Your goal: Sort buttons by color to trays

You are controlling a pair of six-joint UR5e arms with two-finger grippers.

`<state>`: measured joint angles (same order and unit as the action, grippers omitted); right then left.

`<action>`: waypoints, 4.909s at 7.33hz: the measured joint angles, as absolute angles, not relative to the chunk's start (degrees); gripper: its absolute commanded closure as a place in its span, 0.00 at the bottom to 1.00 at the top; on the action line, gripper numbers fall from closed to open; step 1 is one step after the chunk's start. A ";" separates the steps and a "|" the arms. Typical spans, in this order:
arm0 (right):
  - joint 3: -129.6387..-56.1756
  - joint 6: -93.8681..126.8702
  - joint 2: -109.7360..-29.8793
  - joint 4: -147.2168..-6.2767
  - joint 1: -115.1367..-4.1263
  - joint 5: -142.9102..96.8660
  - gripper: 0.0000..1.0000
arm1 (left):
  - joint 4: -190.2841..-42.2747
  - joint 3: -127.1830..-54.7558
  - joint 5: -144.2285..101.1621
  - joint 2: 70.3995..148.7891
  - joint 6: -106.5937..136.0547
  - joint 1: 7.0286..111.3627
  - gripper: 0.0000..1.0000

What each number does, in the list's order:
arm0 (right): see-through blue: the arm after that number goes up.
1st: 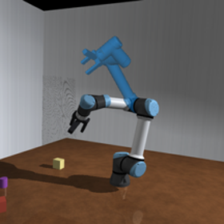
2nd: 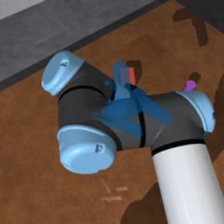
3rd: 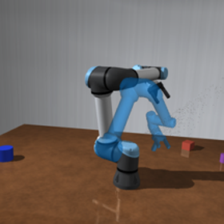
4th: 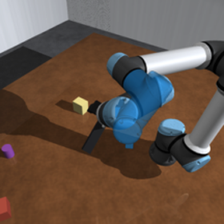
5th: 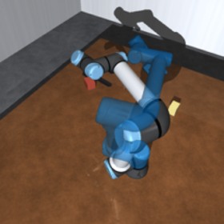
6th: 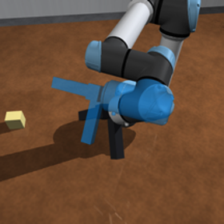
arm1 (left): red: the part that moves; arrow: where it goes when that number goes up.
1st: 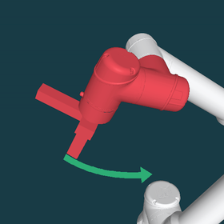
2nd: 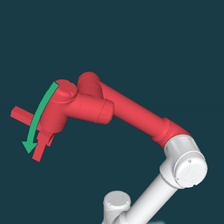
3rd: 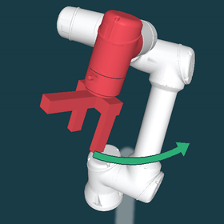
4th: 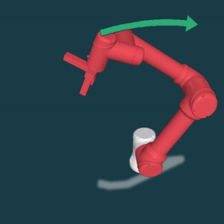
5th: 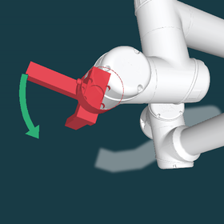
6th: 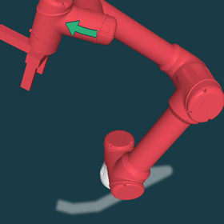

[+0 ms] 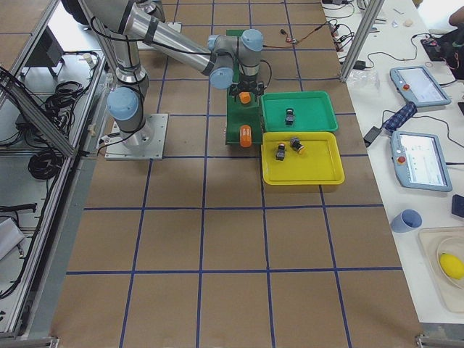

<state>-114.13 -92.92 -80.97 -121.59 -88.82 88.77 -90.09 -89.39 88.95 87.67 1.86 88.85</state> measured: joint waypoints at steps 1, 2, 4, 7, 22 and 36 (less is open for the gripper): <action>-114.07 -92.11 -80.80 -121.62 -89.24 88.79 0.00 | -90.09 -89.38 88.95 87.60 1.74 88.85 0.00; -114.05 -91.46 -80.57 -121.77 -89.46 88.85 0.00 | -90.05 -89.36 88.95 87.56 1.52 88.86 0.00; -114.02 -90.98 -79.82 -122.93 -90.33 88.99 0.00 | -89.65 -89.31 88.91 87.69 1.33 88.84 0.00; -114.04 -90.96 -79.32 -123.70 -90.84 88.87 0.00 | -89.88 -89.46 88.91 87.94 1.65 88.72 0.00; -115.46 -91.20 -80.91 -122.95 -90.88 89.98 0.00 | -94.38 -87.63 88.73 88.23 0.59 89.76 0.00; -114.88 -88.05 -78.29 -125.75 -96.36 89.73 0.56 | -92.64 -88.01 89.68 88.66 2.53 89.65 0.00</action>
